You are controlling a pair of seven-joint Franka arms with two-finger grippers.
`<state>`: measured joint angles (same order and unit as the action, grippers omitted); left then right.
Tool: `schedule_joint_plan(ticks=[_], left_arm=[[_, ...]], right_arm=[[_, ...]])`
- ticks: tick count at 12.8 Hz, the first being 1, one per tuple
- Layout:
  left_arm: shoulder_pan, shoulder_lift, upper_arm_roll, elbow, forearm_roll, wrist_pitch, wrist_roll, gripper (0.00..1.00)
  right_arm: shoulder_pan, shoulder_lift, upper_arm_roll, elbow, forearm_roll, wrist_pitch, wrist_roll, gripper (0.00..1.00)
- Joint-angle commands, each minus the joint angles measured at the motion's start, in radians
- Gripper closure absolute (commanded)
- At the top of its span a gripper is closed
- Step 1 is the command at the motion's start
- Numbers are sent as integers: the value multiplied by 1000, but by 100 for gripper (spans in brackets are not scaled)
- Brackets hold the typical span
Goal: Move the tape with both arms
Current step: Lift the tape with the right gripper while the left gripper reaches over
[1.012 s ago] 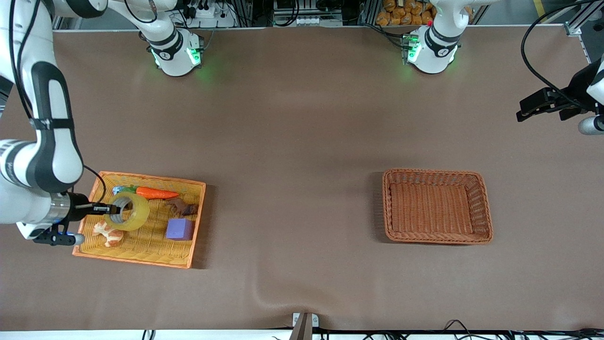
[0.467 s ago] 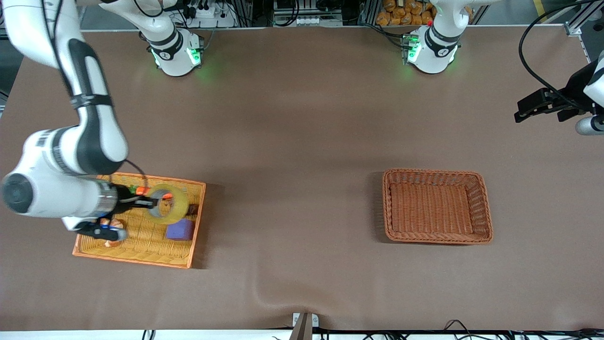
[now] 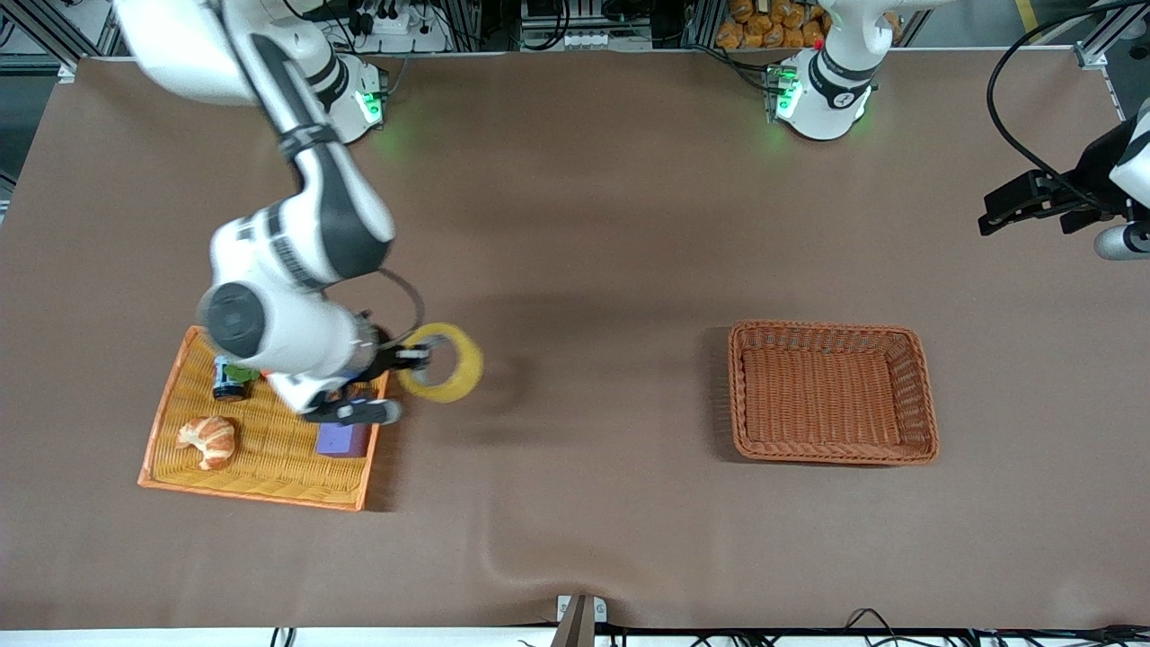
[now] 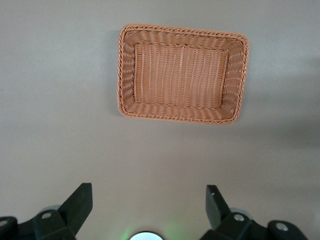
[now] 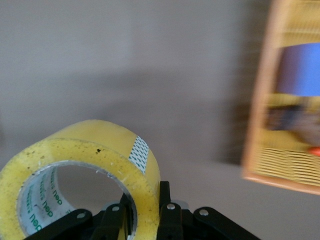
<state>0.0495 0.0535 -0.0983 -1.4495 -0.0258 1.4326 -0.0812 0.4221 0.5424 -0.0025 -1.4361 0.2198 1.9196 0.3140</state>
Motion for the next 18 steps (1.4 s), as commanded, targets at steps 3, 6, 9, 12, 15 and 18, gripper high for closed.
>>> schedule_joint_plan(ticks=[3,6,9,12,15,18], left_arm=[[0,8,3,26,-20,0,-2,0],[1,28,3,38,-22,0,-3,0],[-6,87,-3,73,-22,2,-5,0],[-54,144,-8,106,-22,12,6,0],[-135,198,-6,106,-16,80,-12,0],[-175,253,-11,104,-25,181,-51,0]], right_arm=[[144,86,-16,8,6,147,128,100],[198,137,-19,2,-43,242,224,100],[239,185,-19,3,-45,303,305,100],[274,238,-19,8,-42,399,420,100],[303,280,-19,32,-42,455,502,100],[317,314,-19,80,-45,458,591,0]])
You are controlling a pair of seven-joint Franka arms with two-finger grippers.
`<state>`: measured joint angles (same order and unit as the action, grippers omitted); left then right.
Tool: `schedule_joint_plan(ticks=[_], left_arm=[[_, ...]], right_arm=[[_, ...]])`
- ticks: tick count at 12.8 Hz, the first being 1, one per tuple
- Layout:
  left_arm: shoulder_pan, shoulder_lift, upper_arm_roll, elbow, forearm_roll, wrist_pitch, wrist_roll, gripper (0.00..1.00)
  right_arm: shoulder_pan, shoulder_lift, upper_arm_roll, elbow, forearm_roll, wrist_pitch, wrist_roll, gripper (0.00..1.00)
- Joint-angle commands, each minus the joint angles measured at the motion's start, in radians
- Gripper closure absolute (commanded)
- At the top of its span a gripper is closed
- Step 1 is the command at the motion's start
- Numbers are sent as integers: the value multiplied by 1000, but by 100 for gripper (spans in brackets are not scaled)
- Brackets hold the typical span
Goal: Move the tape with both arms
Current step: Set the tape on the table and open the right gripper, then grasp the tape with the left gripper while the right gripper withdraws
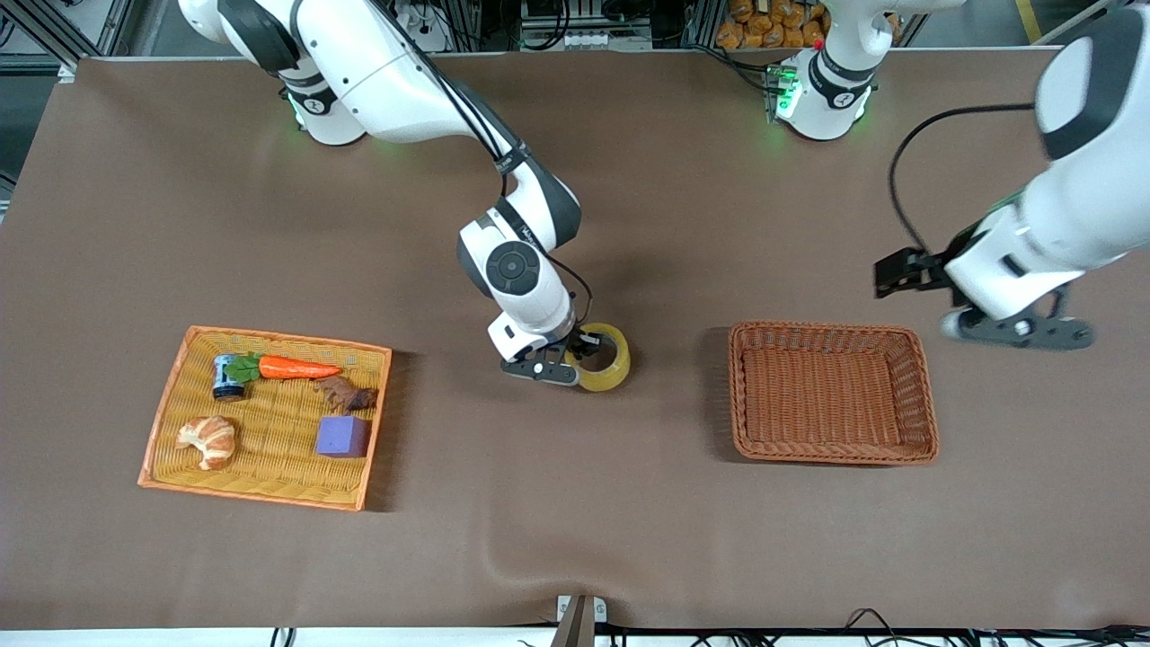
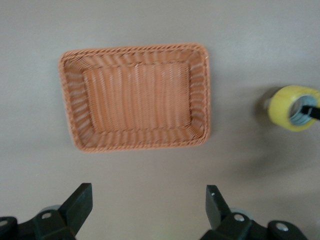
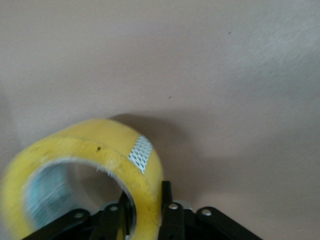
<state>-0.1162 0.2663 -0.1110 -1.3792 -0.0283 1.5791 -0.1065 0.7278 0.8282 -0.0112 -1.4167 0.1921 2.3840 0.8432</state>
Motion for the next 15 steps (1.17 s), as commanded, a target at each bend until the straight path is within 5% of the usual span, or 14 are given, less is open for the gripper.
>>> schedule_joint_plan(ticks=[1,6,10,15], left_arm=[[-35,62,-2,38,-34,57,-65,0],[-146,131,-6,37,-42,120,-312,0],[-241,197,-3,34,-56,241,-389,0],[-319,379,5,37,-55,533,-403,0]], right_arm=[[12,23,-10,61,-22,-6,60,0],[-108,-139,-49,56,-37,-167,-75,0],[-284,-297,-49,26,-37,-481,-397,0],[-510,-562,-52,-230,-48,-516,-807,0]])
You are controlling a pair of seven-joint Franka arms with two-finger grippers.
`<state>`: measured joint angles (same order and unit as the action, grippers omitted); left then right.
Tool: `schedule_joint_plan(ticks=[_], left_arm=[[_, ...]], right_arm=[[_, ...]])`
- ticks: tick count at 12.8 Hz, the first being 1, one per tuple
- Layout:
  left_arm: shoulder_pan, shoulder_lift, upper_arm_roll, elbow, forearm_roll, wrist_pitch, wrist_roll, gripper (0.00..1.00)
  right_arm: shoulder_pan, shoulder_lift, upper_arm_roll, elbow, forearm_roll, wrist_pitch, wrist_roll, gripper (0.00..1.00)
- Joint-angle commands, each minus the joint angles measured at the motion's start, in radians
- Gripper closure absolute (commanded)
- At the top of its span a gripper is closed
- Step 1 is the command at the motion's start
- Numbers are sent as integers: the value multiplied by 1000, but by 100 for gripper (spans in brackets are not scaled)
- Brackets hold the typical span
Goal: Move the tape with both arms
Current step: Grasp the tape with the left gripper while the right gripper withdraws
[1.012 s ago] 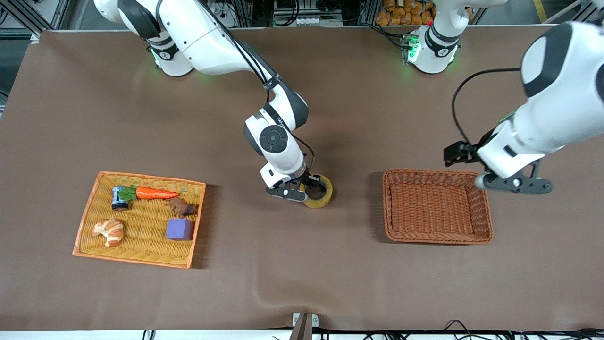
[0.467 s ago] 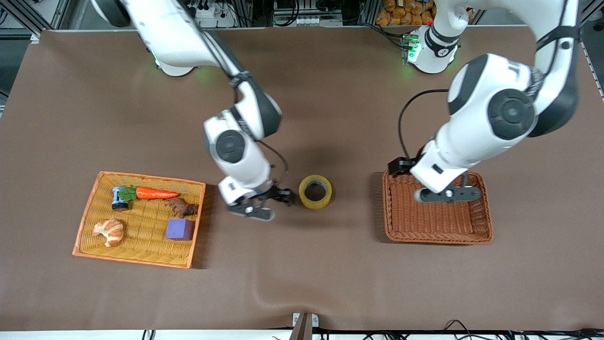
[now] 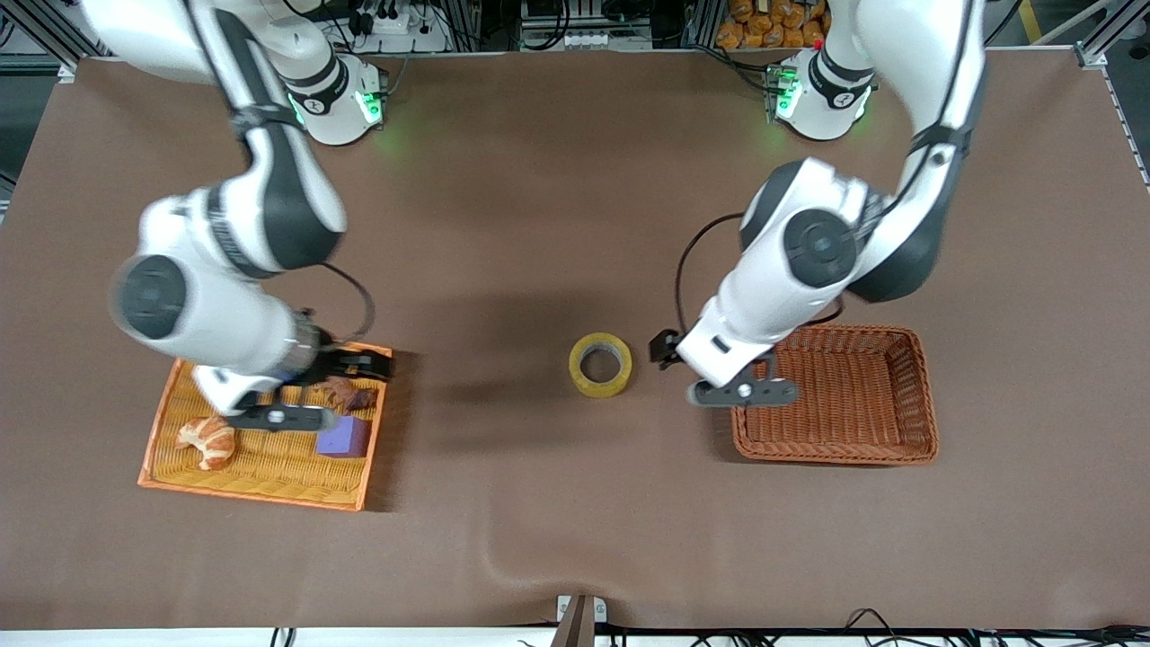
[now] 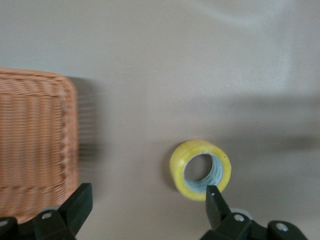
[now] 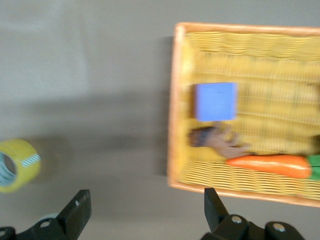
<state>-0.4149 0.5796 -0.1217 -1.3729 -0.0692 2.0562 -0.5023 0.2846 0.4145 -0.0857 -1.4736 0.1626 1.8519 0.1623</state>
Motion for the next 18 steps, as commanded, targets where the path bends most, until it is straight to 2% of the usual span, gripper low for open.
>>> schedule_joint_plan(ticks=[1,3,5,6,10,11,14,16,18], left_arm=[[-34,81,16,29,-9,85,-1,0],[-70,130,16,26,-9,126,4,0],[-107,169,17,20,35,157,-2,0],[-108,183,16,18,48,157,-8,0],[-125,247,17,14,66,163,7,3],[-122,262,16,14,95,180,7,8],[-125,298,16,14,91,228,4,15],[-125,298,16,14,92,228,-5,19],[-127,298,16,14,92,228,4,32]], right_arm=[[-109,-196,23,-206,-26,6,-224,0],[-172,-262,23,-191,-56,-86,-282,0],[-174,-340,24,-189,-186,-137,-277,0],[-176,-367,23,-189,-207,-157,-276,0],[-232,-428,23,-171,-195,-213,-262,0],[-243,-430,23,-154,-195,-235,-248,0],[-245,-430,27,-111,-192,-304,-184,0],[-281,-430,58,-106,-175,-322,-184,0],[-346,-430,118,-105,-158,-356,-184,0]])
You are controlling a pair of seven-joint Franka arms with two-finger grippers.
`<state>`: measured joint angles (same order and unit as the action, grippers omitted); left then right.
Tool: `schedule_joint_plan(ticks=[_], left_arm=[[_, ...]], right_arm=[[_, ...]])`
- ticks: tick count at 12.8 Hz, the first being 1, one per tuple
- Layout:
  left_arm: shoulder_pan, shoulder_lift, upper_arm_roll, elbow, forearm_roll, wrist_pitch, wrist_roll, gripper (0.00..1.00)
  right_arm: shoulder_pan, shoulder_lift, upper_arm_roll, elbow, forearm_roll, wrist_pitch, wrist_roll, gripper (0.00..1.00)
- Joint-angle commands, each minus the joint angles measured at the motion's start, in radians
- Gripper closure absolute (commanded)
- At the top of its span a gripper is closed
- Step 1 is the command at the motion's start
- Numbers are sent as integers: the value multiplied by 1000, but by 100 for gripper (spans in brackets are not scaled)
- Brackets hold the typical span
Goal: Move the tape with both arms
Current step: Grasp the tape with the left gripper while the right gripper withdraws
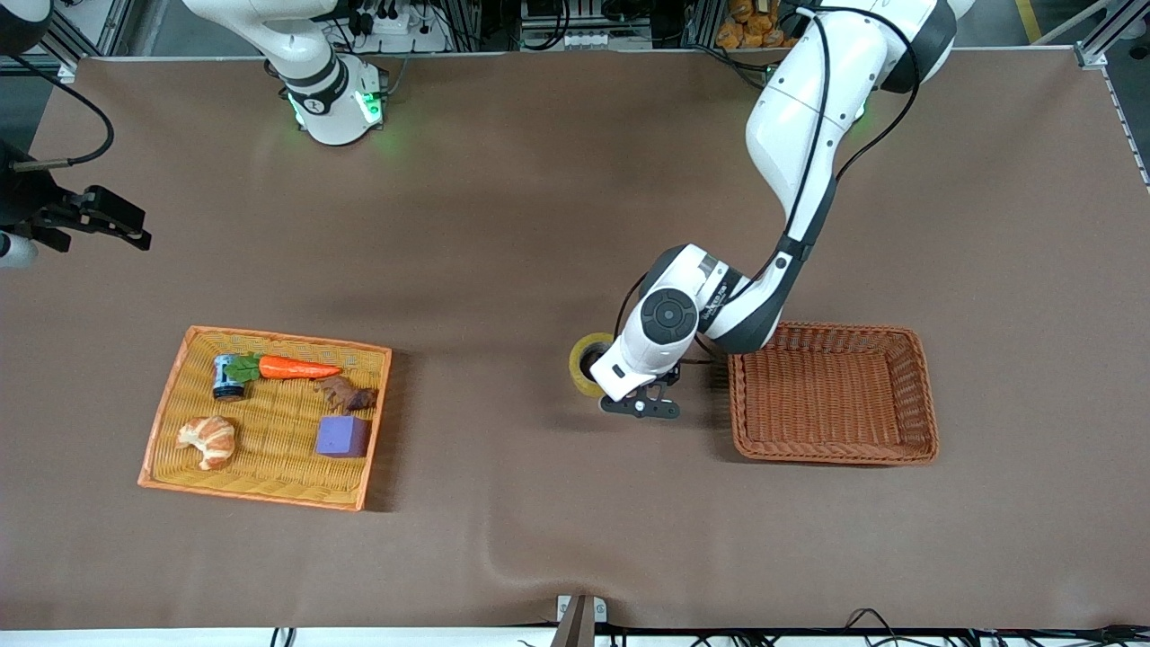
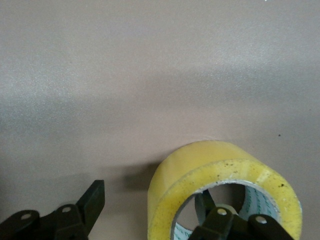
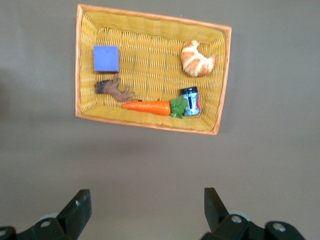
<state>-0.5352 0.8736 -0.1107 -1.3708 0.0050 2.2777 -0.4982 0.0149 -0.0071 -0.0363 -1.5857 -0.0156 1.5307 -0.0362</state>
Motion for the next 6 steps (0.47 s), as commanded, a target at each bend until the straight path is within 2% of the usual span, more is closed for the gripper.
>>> schedule_joint_plan(ticks=[1,2,3,6], left_arm=[[-5,4,5,10,29,6,4,49],[-3,5,5,12,32,6,15,82],[0,5,5,12,32,6,39,100],[21,-18,6,12,32,5,44,100]], right_arm=[[-84,-8,75,9,20,-47,15,0],[-82,-7,72,16,22,-47,15,0],[-79,-8,72,23,22,-49,15,0],[-73,-8,75,23,23,-73,64,0]])
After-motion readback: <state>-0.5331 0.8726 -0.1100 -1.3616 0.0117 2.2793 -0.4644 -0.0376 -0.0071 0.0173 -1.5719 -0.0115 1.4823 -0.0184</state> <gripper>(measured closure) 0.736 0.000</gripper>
